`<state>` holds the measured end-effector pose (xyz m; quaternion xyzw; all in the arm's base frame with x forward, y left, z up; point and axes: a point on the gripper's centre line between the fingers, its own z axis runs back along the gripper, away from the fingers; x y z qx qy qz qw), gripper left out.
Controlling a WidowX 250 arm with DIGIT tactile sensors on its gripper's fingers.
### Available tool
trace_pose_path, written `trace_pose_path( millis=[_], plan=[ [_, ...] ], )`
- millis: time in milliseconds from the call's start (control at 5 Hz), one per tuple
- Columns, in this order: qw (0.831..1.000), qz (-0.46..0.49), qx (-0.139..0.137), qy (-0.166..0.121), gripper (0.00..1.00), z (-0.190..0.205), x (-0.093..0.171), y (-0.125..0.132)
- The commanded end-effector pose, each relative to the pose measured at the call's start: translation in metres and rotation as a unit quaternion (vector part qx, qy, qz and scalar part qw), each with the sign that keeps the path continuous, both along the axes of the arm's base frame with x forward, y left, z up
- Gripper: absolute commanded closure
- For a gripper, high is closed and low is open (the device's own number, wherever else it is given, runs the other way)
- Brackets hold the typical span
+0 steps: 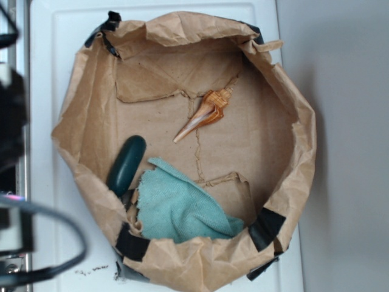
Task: Grab the shell.
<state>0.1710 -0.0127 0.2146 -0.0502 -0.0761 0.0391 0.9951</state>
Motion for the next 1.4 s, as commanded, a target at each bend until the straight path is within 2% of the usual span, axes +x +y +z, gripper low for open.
trace_pose_path(
  millis=[0, 200, 800, 1000, 1200],
  plan=[
    [0.999, 0.051, 0.002, -0.011, 0.0, -0.026, 0.066, -0.005],
    [0.998, 0.066, 0.01, -0.005, 0.0, -0.033, 0.092, 0.003],
    [0.998, 0.066, 0.01, -0.005, 0.0, -0.033, 0.092, 0.003],
    [0.995, 0.081, 0.037, -0.039, 0.0, -0.082, 0.112, 0.019],
    [0.994, 0.089, 0.047, -0.052, 0.0, -0.098, 0.124, 0.033]
  ],
)
